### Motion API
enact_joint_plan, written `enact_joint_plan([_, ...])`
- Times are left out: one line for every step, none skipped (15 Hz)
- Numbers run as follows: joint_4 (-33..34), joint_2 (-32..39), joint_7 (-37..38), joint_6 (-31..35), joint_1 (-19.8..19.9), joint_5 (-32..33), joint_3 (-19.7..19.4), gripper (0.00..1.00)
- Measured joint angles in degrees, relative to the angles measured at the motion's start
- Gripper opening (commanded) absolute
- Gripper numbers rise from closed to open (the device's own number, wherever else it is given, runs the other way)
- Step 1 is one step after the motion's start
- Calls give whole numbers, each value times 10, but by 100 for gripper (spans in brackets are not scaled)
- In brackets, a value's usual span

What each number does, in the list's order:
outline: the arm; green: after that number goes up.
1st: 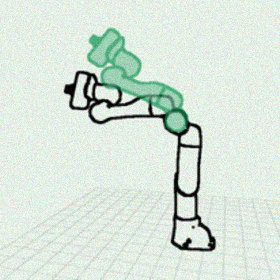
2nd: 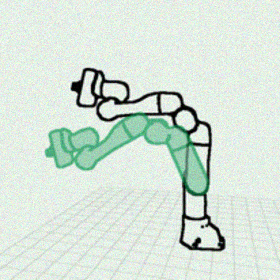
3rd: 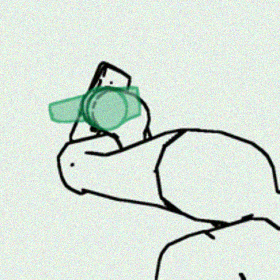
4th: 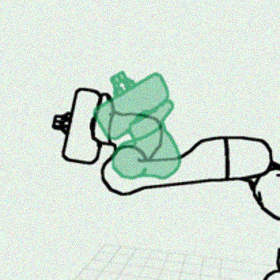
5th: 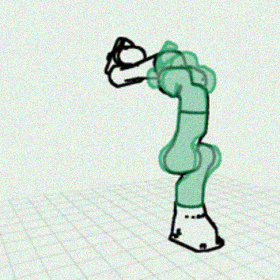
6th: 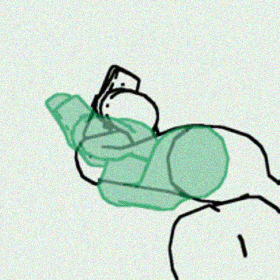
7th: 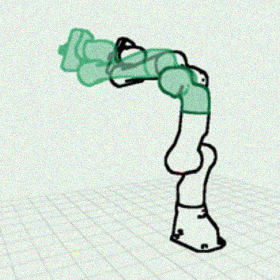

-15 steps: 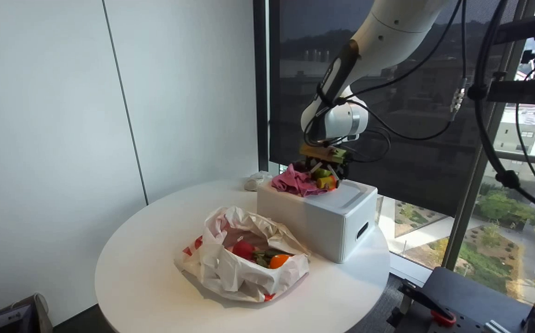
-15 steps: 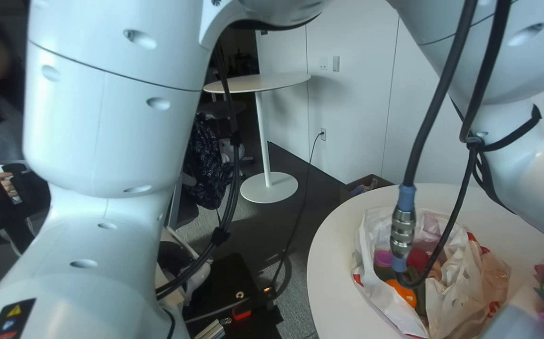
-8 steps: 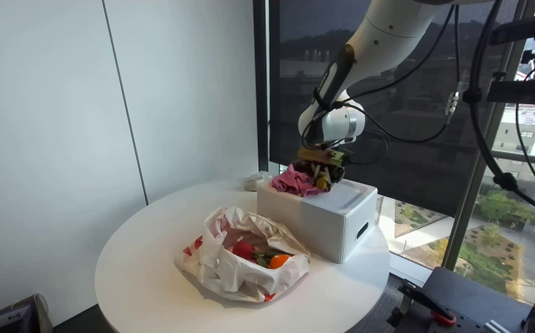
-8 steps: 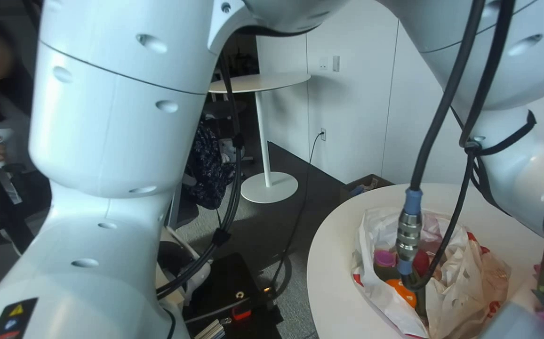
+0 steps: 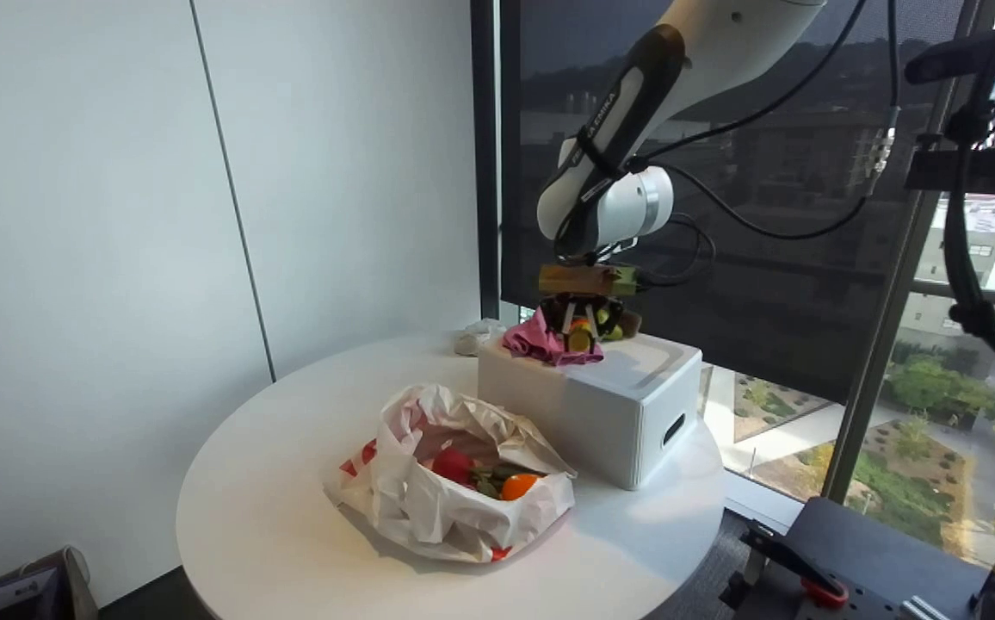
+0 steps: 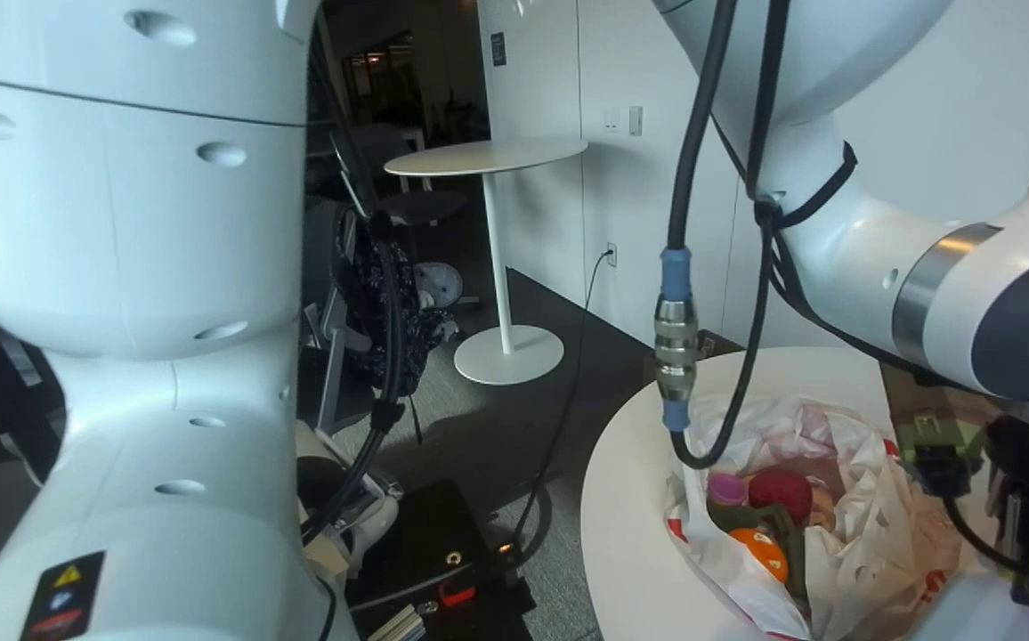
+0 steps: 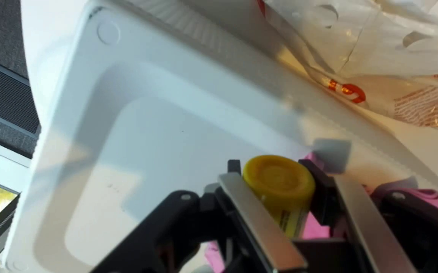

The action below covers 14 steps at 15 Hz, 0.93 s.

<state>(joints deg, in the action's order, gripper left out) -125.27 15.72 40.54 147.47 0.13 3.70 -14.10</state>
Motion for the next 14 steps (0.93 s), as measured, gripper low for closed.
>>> enact_joint_plan([-9, -14, -10, -13, -8, 2, 14, 25])
enact_joint_plan([-15, -24, -18, -25, -16, 3, 29, 25])
enact_joint_plan([-17, -26, -25, -37, -25, 3, 46, 25])
enact_joint_plan([-17, -24, -30, -46, -34, 3, 62, 25])
enact_joint_plan([-15, -17, -34, -53, -44, 5, 77, 25])
enact_joint_plan([-11, -4, -38, -58, -53, 7, 90, 25])
enact_joint_plan([-4, 12, -44, -65, -62, 10, 102, 25])
enact_joint_plan([6, 33, -51, -70, -72, 13, 111, 25])
enact_joint_plan([19, 55, -60, -74, -80, 18, 119, 25])
enact_joint_plan([34, 79, -69, -77, -89, 22, 125, 24])
enact_joint_plan([52, 105, -77, -80, -99, 26, 129, 22])
enact_joint_plan([71, 130, -87, -83, -107, 27, 130, 27])
enact_joint_plan([90, 152, -98, -86, -114, 27, 130, 67])
enact_joint_plan([108, 173, -107, -87, -119, 27, 130, 68])
